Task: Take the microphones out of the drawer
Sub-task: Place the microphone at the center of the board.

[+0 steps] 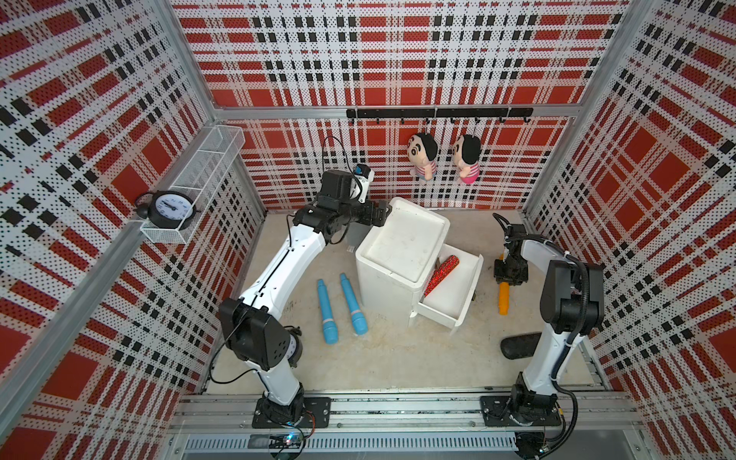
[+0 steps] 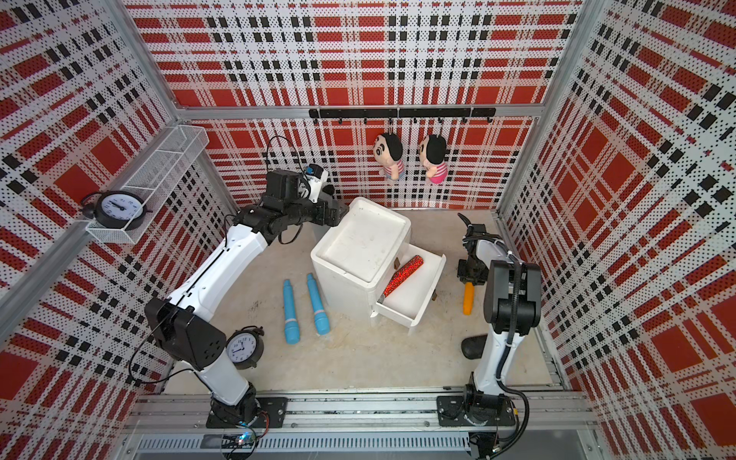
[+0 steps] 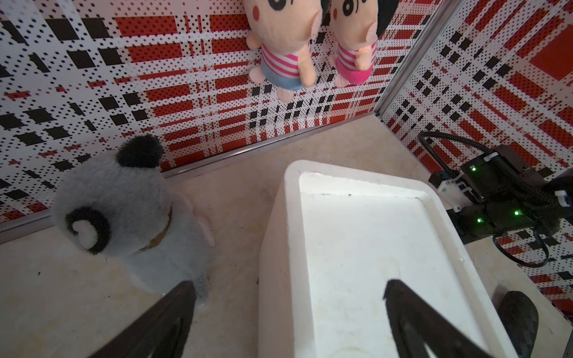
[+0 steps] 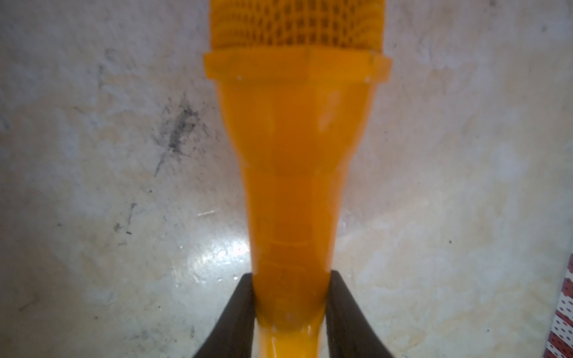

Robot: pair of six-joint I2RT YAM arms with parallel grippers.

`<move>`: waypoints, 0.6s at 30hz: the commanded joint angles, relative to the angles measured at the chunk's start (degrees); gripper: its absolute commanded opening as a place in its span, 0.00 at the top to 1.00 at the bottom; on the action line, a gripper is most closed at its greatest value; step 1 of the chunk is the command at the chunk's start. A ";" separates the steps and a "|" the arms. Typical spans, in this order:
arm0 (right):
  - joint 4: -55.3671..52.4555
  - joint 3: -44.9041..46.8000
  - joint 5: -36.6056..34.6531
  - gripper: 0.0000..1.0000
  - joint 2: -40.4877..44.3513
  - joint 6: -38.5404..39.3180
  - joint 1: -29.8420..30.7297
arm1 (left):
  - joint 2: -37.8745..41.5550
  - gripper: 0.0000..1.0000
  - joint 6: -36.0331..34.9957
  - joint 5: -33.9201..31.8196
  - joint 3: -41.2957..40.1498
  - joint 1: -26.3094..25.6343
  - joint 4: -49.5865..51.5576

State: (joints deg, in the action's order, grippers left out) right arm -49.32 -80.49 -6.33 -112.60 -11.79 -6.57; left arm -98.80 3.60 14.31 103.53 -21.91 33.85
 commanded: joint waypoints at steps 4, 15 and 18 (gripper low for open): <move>1.98 1.12 -1.42 1.00 -2.39 0.89 -0.61 | -0.69 0.02 -0.07 -0.15 -0.24 -0.29 -1.32; 3.00 2.08 0.16 0.63 -0.54 0.91 -0.61 | -0.60 0.02 -0.17 -0.42 -0.32 -0.68 -1.28; 2.66 1.84 0.33 0.58 -0.13 0.85 -0.60 | -0.60 0.02 -0.16 -0.42 -0.43 -0.68 -1.33</move>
State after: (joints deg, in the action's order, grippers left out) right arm -47.72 -80.01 -6.66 -112.57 -11.53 -6.57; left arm -98.89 3.60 14.31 103.53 -22.26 33.85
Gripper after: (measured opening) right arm 0.407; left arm 0.983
